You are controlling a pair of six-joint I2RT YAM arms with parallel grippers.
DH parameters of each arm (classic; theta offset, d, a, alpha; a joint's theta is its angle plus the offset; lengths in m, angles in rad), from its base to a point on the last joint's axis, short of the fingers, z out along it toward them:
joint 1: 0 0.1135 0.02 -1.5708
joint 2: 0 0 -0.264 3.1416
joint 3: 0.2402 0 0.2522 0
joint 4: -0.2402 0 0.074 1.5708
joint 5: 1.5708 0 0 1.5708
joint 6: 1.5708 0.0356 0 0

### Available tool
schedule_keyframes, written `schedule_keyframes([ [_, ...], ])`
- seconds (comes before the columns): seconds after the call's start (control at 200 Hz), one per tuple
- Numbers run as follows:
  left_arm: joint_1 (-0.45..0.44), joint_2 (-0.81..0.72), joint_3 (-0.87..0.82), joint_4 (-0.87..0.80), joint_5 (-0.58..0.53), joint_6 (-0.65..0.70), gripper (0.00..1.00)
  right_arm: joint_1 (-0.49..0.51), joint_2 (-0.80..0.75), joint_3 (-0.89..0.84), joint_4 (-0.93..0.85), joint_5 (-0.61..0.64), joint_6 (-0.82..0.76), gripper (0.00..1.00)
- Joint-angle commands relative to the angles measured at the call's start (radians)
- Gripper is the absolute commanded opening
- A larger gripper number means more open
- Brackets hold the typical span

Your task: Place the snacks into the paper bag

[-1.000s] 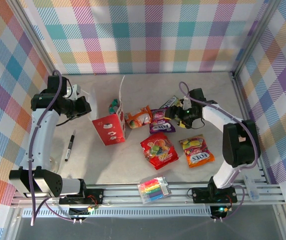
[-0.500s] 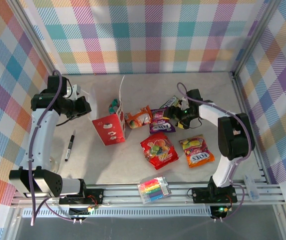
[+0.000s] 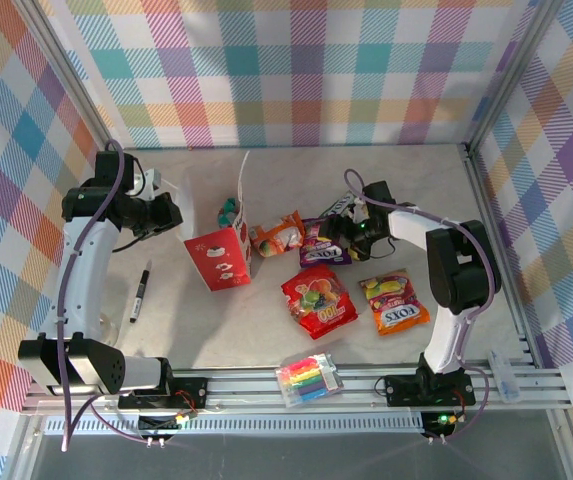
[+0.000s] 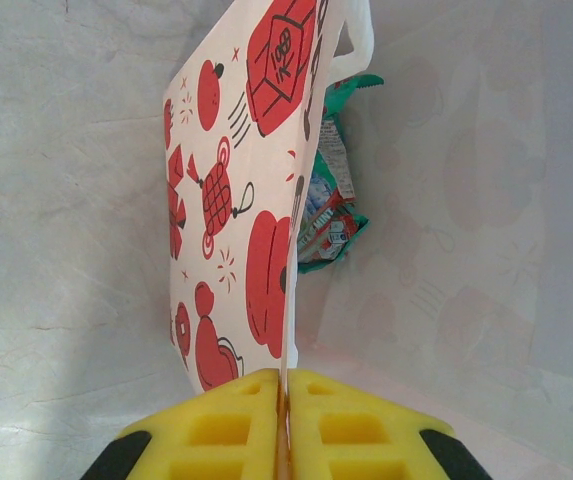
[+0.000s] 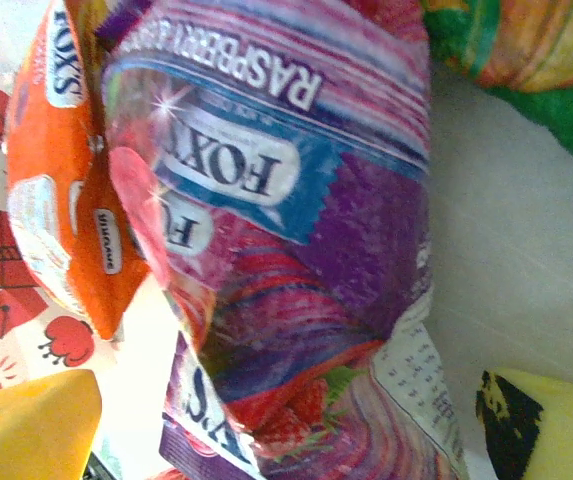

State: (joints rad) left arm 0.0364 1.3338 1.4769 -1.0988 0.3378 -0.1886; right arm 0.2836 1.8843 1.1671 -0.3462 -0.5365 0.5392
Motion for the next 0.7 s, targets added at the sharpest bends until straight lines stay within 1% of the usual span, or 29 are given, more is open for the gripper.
schedule_keyframes([
  [0.0, 0.013, -0.021, -0.003, -0.036, -0.008, 0.018, 0.10, 0.019, 0.017, 0.020, 0.053, -0.037, 0.033, 0.94],
  [0.16, 0.013, -0.023, 0.000, -0.035, -0.001, 0.017, 0.10, 0.038, 0.035, 0.034, 0.061, -0.023, 0.047, 0.90],
  [0.355, 0.013, -0.030, -0.002, -0.038, -0.002, 0.017, 0.11, 0.042, 0.038, 0.044, 0.023, 0.035, 0.040, 0.83],
  [0.51, 0.013, -0.036, -0.008, -0.037, -0.001, 0.017, 0.11, 0.041, 0.041, 0.042, 0.014, 0.061, 0.041, 0.73],
  [0.6, 0.013, -0.037, -0.007, -0.038, -0.001, 0.018, 0.11, 0.041, 0.042, 0.039, 0.021, 0.067, 0.045, 0.59],
  [0.695, 0.013, -0.036, -0.009, -0.038, -0.001, 0.018, 0.11, 0.041, 0.042, 0.036, 0.030, 0.067, 0.047, 0.50],
])
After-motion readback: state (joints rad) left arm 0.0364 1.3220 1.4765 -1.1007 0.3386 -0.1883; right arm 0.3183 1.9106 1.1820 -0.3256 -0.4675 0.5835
